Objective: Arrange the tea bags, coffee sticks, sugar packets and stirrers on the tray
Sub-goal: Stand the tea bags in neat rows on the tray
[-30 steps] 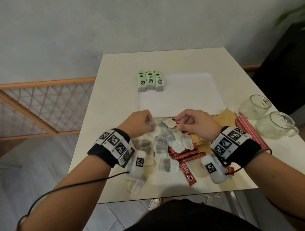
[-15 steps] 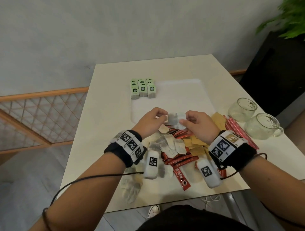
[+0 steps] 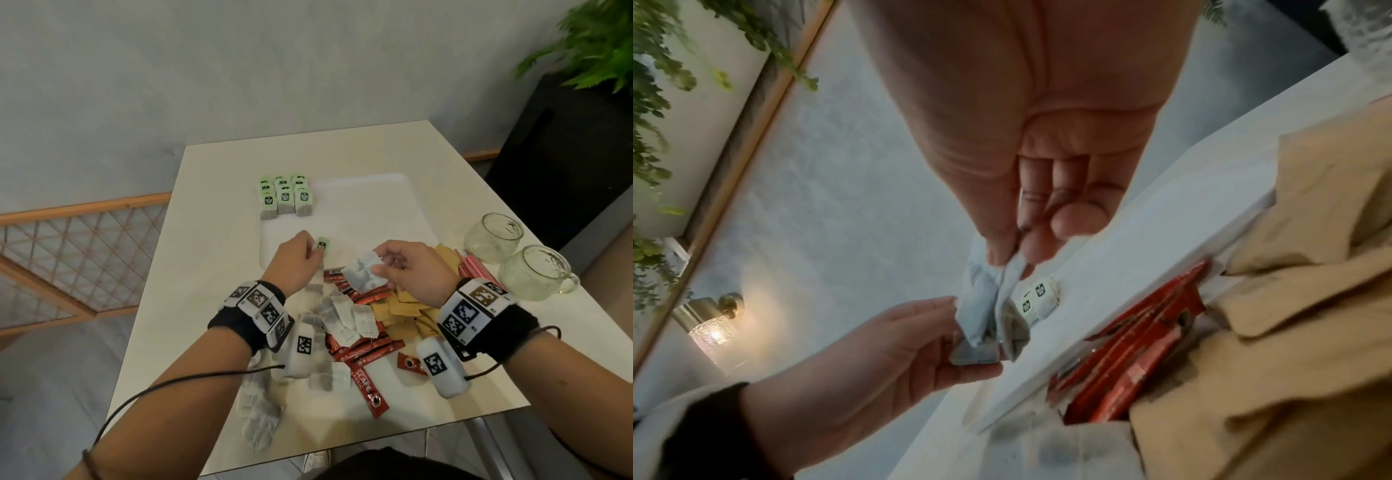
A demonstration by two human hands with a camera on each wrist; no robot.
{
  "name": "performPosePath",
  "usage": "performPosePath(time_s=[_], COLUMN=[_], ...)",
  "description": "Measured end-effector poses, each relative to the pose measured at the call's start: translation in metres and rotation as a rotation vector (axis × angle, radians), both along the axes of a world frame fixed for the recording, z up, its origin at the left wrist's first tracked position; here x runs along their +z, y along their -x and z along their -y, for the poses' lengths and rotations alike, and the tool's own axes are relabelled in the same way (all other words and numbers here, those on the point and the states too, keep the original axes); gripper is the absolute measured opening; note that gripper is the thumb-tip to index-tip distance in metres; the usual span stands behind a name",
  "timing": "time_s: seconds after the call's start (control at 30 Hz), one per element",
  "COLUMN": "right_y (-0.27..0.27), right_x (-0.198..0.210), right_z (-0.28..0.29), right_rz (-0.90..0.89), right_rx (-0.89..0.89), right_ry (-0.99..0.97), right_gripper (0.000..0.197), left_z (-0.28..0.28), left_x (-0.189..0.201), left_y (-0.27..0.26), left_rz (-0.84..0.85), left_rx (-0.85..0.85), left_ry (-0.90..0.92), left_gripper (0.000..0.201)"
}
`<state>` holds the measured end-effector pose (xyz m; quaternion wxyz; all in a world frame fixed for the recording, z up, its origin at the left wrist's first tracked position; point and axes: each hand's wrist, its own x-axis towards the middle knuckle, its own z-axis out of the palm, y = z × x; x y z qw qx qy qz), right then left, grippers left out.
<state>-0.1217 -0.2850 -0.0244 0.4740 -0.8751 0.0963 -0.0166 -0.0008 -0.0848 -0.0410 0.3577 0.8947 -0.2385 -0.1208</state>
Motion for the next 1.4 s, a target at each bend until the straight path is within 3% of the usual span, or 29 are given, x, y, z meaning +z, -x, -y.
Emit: performPosePath(time_s=[0.13, 0.27, 0.33, 0.43, 0.7, 0.83, 0.93, 1.13, 1.2, 1.3, 1.4], right_y=[-0.013, -0.027, -0.032, -0.038, -0.047, -0.053, -0.06, -0.073, -0.076, -0.079, -0.082], right_x=[0.013, 0.02, 0.021, 0.023, 0.029, 0.032, 0.032, 0.027, 0.031, 0.036, 0.038], right_z=[-0.001, -0.001, -0.001, -0.004, -0.008, -0.009, -0.013, -0.018, -0.021, -0.024, -0.025], right_rz=[0.001, -0.002, -0.007, -0.013, -0.047, -0.065, -0.08, -0.1, -0.123, -0.168, -0.198], right_rx=[0.08, 0.087, 0.079, 0.067, 0.05, -0.016, -0.059, -0.14, -0.162, -0.176, -0.08], right_ry=[-0.016, 0.003, 0.008, -0.062, -0.111, -0.028, -0.053, -0.281, -0.421, -0.658, -0.674], right_gripper=[0.015, 0.015, 0.016, 0.021, 0.027, 0.01, 0.004, 0.003, 0.006, 0.017, 0.016], left_z=[0.012, 0.02, 0.018, 0.015, 0.009, 0.008, 0.013, 0.026, 0.027, 0.029, 0.025], left_x=[0.018, 0.03, 0.032, 0.03, 0.025, 0.016, 0.017, 0.026, 0.027, 0.022, 0.017], left_y=[0.018, 0.032, 0.032, 0.031, 0.025, 0.016, 0.019, 0.024, 0.025, 0.024, 0.015], left_rz=[-0.545, -0.724, -0.707, -0.639, -0.577, -0.288, -0.066, 0.091, 0.078, 0.01, -0.087], left_rx=[-0.007, -0.008, -0.048, -0.128, 0.124, 0.252, 0.155, 0.061, 0.063, 0.147, 0.274], left_ry=[0.343, 0.48, 0.463, 0.402, 0.469, 0.404, 0.261, 0.26, 0.307, 0.381, 0.459], left_gripper=[0.014, 0.026, 0.036, 0.025, 0.019, 0.022, 0.028, 0.014, 0.009, 0.026, 0.039])
